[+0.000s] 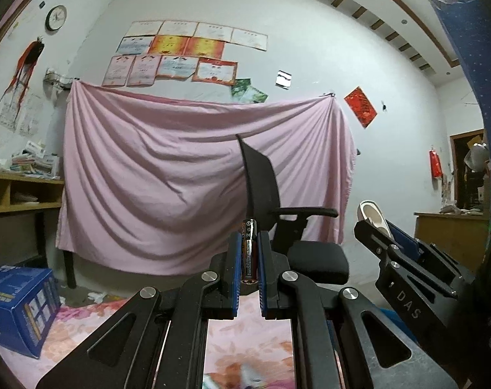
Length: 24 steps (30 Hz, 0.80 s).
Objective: Collect trash
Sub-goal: 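Carry the battery and earbud case to the blue basin and release both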
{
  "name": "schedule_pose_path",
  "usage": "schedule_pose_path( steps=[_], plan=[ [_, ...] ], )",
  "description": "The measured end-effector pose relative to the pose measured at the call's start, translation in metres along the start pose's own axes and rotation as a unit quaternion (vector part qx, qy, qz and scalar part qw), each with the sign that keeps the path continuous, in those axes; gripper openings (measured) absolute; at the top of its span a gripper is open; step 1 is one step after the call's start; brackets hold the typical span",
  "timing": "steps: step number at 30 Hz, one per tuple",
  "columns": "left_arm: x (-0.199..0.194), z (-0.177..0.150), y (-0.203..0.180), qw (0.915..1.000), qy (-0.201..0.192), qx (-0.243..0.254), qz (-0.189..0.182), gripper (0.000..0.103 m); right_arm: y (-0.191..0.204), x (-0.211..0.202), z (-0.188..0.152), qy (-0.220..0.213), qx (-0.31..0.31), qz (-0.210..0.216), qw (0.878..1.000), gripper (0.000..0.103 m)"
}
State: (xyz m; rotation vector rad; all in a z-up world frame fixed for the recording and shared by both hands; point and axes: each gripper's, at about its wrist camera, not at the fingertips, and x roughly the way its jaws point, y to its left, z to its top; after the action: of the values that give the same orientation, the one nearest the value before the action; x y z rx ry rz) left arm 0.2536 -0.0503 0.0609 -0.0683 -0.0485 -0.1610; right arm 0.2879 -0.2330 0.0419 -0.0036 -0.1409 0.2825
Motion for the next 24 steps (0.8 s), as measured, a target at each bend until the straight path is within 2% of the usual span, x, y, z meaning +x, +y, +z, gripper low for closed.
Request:
schedule_pose_path(
  steps=[7, 9, 13, 16, 19, 24],
  plan=[
    [0.016, 0.008, -0.042, 0.9993, 0.015, 0.005, -0.034, 0.007, -0.039, -0.01, 0.005, -0.001, 0.02, -0.039, 0.999, 0.027],
    [0.03, 0.009, -0.054, 0.9981, 0.035, -0.011, -0.049, 0.007, -0.048, -0.012, 0.005, 0.001, 0.023, -0.05, 0.998, 0.027],
    [0.06, 0.006, -0.078, 0.9954, 0.077, -0.014, -0.056, 0.007, -0.074, -0.015, 0.006, 0.008, 0.047, -0.081, 0.996, 0.027],
    [0.088, 0.001, -0.093, 0.9897, 0.121, -0.025, -0.072, 0.007, -0.097, -0.012, 0.003, 0.024, 0.076, -0.102, 0.992, 0.027],
    [0.119, -0.006, -0.108, 0.9788, 0.179, -0.045, -0.088, 0.007, -0.116, -0.007, -0.004, 0.049, 0.1, -0.118, 0.987, 0.027],
    [0.154, -0.019, -0.125, 0.9618, 0.244, -0.068, -0.105, 0.007, -0.144, 0.002, -0.02, 0.097, 0.138, -0.14, 0.976, 0.027]
  ],
)
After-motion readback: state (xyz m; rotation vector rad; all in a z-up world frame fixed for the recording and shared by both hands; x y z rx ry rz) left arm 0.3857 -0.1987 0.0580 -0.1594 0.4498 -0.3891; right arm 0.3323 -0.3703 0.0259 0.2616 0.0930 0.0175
